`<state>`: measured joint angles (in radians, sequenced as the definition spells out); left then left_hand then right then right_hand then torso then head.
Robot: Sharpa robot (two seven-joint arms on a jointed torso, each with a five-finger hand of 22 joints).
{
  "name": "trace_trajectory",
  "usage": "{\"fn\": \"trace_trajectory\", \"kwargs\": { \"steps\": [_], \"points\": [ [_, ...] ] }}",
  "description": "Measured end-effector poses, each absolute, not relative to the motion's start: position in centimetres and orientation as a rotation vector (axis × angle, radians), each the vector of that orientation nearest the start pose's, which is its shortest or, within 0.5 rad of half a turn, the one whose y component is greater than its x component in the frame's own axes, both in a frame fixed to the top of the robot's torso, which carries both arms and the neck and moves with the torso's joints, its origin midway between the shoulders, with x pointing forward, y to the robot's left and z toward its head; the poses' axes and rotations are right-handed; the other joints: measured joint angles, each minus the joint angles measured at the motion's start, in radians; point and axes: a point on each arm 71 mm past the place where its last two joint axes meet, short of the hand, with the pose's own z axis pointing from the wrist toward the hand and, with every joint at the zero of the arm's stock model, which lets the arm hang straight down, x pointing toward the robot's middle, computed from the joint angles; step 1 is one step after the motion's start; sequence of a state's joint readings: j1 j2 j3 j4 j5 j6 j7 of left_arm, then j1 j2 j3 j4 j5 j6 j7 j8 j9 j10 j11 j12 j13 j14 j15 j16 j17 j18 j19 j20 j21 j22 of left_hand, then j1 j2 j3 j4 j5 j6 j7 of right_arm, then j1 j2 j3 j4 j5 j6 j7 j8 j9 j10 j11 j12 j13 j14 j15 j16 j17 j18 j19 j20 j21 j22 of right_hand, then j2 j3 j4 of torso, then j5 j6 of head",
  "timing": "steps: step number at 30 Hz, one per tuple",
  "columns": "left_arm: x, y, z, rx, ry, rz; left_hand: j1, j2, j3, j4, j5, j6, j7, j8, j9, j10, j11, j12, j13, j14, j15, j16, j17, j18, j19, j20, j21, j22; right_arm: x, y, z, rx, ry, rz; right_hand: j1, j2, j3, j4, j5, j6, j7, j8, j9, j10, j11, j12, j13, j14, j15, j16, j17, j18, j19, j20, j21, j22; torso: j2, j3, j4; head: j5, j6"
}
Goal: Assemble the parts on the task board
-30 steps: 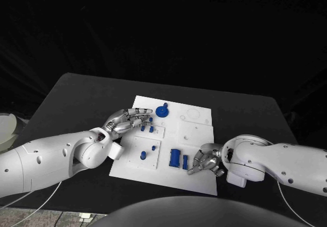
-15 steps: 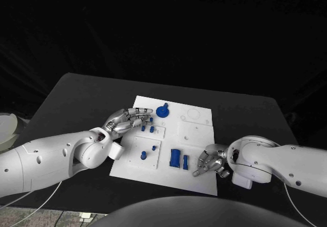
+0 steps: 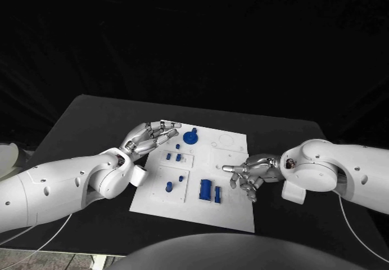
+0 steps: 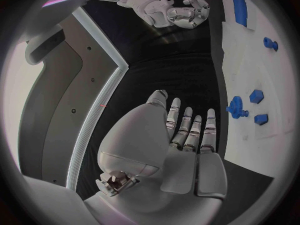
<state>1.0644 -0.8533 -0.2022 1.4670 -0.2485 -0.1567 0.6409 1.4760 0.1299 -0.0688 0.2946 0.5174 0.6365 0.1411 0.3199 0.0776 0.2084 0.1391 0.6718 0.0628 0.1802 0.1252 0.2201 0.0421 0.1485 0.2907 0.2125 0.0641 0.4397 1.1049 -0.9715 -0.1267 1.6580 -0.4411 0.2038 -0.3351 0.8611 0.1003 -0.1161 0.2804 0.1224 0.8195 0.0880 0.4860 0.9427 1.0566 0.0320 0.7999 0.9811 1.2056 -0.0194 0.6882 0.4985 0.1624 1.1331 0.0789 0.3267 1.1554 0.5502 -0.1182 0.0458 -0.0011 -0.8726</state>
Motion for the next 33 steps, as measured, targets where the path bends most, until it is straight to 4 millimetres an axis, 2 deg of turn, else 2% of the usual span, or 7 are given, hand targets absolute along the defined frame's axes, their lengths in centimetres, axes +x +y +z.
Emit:
{"fn": "trace_trajectory", "kwargs": {
  "steps": [4, 7, 10, 12, 16, 25, 33],
  "points": [
    [43.4, 22.0, -28.0, -0.792, 1.575, -1.603, -0.026, 0.005, -0.020, 0.001, -0.015, 0.005, -0.005, -0.013, -0.001, -0.016, -0.016, -0.032, -0.002, -0.036, -0.011, -0.032, -0.006, 0.000, -0.032, -0.025, 0.000, -0.024, 39.9, -21.7, -27.9, 0.958, 2.458, 1.277, 0.025, 0.018, -0.055, 0.009, 0.011, -0.048, 0.060, -0.100, -0.138, -0.201, 0.094, -0.296, -0.227, -0.196, 0.104, -0.251, -0.129, -0.004, -0.156, 0.079, -0.183, -0.150, -0.011, -0.0044, -0.0076, -0.001, 0.000],
    [43.6, 22.1, -28.1, -0.772, 1.565, -1.585, -0.051, 0.004, -0.050, 0.000, -0.027, 0.015, -0.015, -0.030, -0.001, -0.039, -0.038, -0.084, -0.006, -0.083, -0.030, -0.081, -0.014, 0.000, -0.087, -0.047, -0.012, -0.073, 40.5, -22.1, -27.6, 1.059, 2.268, 1.400, 0.096, -0.017, -0.087, 0.014, -0.018, -0.194, 0.025, -0.220, -0.264, -0.478, 0.190, -0.519, -0.405, -0.517, 0.223, -0.475, -0.255, -0.074, -0.477, 0.145, -0.248, -0.330, -0.016, -0.0056, -0.0101, -0.001, 0.000],
    [43.7, 22.1, -28.1, -0.757, 1.558, -1.571, -0.064, 0.007, -0.071, -0.001, -0.046, 0.014, -0.026, -0.046, -0.003, -0.061, -0.054, -0.130, -0.009, -0.115, -0.047, -0.122, -0.020, 0.000, -0.148, -0.060, -0.020, -0.138, 41.0, -22.5, -27.6, 1.079, 2.125, 1.449, 0.119, -0.038, -0.089, 0.015, -0.044, -0.322, -0.056, -0.303, -0.352, -0.743, 0.113, -0.654, -0.558, -0.908, 0.178, -0.621, -0.385, -0.086, -0.879, 0.160, -0.288, -0.695, -0.018, -0.0053, -0.0100, 0.004, 0.000],
    [43.7, 22.0, -28.2, -0.749, 1.554, -1.560, -0.097, 0.010, -0.109, -0.004, -0.093, 0.017, -0.052, -0.082, -0.003, -0.091, -0.073, -0.199, -0.014, -0.145, -0.068, -0.170, -0.029, 0.000, -0.231, -0.047, -0.038, -0.271, 41.2, -22.9, -27.7, 1.070, 2.003, 1.475, 0.134, -0.052, -0.083, 0.016, -0.055, -0.459, -0.138, -0.366, -0.483, -0.915, -0.013, -0.729, -0.714, -1.098, 0.139, -0.661, -0.452, -0.086, -1.062, 0.150, -0.310, -0.971, -0.018, -0.0034, -0.0091, 0.008, 0.000],
    [43.7, 22.1, -28.2, -0.739, 1.545, -1.544, -0.158, 0.008, -0.161, -0.003, -0.174, -0.058, -0.099, -0.159, -0.013, -0.120, -0.125, -0.302, -0.021, -0.175, -0.057, -0.213, -0.039, 0.000, -0.281, 0.027, -0.055, -0.389, 41.2, -23.1, -27.9, 1.036, 1.879, 1.494, 0.144, -0.094, -0.046, 0.016, -0.057, -0.613, -0.268, -0.423, -0.653, -1.031, -0.130, -0.783, -0.898, -1.198, 0.089, -0.685, -0.494, -0.086, -1.130, 0.123, -0.323, -1.142, -0.015, 0.0025, -0.0081, 0.011, 0.000],
    [43.6, 22.3, -28.3, -0.695, 1.541, -1.511, -0.200, 0.002, -0.191, -0.002, -0.263, -0.241, -0.169, -0.277, -0.035, -0.155, -0.191, -0.448, -0.032, -0.182, -0.050, -0.217, -0.041, 0.000, -0.288, 0.047, -0.055, -0.419, 41.1, -22.6, -28.8, 0.918, 1.722, 1.529, 0.171, -0.143, -0.013, 0.016, -0.043, -0.685, -0.359, -0.424, -0.768, -1.057, -0.178, -0.796, -0.980, -1.204, 0.055, -0.685, -0.498, -0.035, -1.135, 0.067, -0.323, -1.154, -0.009, 0.0084, -0.0176, 0.015, 0.000],
    [43.5, 22.1, -28.4, -0.655, 1.549, -1.502, -0.200, 0.002, -0.191, -0.002, -0.263, -0.265, -0.182, -0.278, -0.038, -0.159, -0.194, -0.461, -0.033, -0.182, -0.050, -0.217, -0.041, 0.000, -0.290, 0.038, -0.055, -0.422, 41.0, -22.8, -29.2, 0.850, 1.686, 1.526, 0.179, -0.172, -0.013, 0.016, -0.043, -0.690, -0.364, -0.417, -0.802, -1.057, -0.178, -0.796, -0.980, -1.207, 0.051, -0.685, -0.498, -0.015, -1.134, 0.061, -0.323, -1.154, -0.008, 0.0078, -0.0208, 0.015, 0.000]
  ]
}}
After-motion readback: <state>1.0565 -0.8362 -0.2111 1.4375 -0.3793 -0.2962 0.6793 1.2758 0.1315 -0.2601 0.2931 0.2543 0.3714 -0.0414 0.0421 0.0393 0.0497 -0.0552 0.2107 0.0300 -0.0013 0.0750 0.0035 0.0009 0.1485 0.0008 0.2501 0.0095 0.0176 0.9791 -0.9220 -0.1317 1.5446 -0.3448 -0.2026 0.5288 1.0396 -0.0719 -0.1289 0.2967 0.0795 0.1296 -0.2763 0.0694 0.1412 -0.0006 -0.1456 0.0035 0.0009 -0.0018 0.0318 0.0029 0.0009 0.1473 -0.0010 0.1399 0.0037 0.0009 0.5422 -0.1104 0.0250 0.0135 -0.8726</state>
